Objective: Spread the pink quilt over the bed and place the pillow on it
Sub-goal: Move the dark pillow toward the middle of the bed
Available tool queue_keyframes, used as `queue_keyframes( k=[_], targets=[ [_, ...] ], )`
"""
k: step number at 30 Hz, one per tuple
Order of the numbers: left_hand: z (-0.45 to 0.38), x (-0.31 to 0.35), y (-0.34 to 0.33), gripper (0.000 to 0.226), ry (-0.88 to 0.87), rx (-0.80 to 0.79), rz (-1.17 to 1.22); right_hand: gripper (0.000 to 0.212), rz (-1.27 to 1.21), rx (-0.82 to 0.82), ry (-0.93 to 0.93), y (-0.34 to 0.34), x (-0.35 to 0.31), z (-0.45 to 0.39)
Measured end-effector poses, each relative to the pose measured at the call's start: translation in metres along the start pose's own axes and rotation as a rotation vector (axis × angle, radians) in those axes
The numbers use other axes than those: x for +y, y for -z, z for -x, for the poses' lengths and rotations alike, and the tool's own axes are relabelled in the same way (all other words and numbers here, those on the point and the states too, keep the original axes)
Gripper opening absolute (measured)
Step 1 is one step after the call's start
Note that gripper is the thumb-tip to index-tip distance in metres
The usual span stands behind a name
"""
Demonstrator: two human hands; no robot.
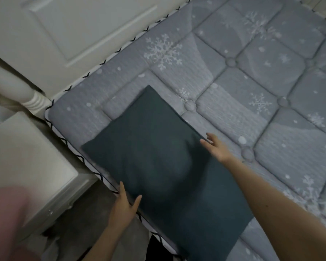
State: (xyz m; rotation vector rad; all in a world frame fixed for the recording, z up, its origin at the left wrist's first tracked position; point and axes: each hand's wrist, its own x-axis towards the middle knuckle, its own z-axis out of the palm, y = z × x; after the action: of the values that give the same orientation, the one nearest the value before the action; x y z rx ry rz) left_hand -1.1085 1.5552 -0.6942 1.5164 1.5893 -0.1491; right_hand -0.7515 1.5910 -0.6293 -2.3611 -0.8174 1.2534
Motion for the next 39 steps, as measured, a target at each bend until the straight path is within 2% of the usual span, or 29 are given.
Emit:
queue_keyframes(
  k=[3,5,7,10,13,17,21,24,26,30,33,39],
  targets=[
    [-0.013,0.009,-0.007,0.094,0.096,0.016,0.319,0.070,0.272,-0.033,-0.023,-0.011,0.014,-0.020],
    [-0.022,0.017,-0.009,0.083,0.223,0.104,0.614,0.074,0.396,0.067,0.000,-0.016,0.019,-0.029],
    [-0.037,0.018,-0.003,0.074,0.403,0.098,0.808,0.078,0.366,0.149,-0.048,-0.023,0.021,-0.034],
    [-0.054,0.011,-0.004,0.080,0.605,-0.045,0.890,0.075,0.262,0.048,-0.134,-0.033,0.030,-0.035],
    [-0.057,0.014,-0.010,0.077,0.623,-0.011,0.819,0.063,0.305,0.148,-0.089,-0.030,0.034,-0.032],
    [-0.050,0.038,-0.015,0.066,0.558,0.118,0.734,0.045,0.266,0.119,-0.067,-0.008,0.027,-0.020],
    [-0.038,0.085,-0.002,0.059,0.494,0.216,0.703,0.045,0.088,0.178,-0.055,0.029,0.029,0.012],
    [-0.027,0.133,0.008,0.055,0.353,0.247,0.701,0.046,-0.115,0.252,-0.079,0.065,0.042,0.044],
    [-0.016,0.174,0.011,0.048,0.235,0.268,0.694,0.031,-0.245,0.274,-0.083,0.091,0.057,0.070],
    [0.024,0.263,-0.006,0.043,0.009,0.230,0.669,0.024,-0.374,0.403,-0.084,0.151,0.105,0.117],
    [0.062,0.319,-0.034,0.040,-0.143,0.206,0.594,0.029,-0.485,0.505,-0.077,0.195,0.150,0.153],
    [0.134,0.396,-0.112,0.036,-0.327,0.101,0.496,0.025,-0.651,0.681,-0.050,0.269,0.246,0.231]
  ],
)
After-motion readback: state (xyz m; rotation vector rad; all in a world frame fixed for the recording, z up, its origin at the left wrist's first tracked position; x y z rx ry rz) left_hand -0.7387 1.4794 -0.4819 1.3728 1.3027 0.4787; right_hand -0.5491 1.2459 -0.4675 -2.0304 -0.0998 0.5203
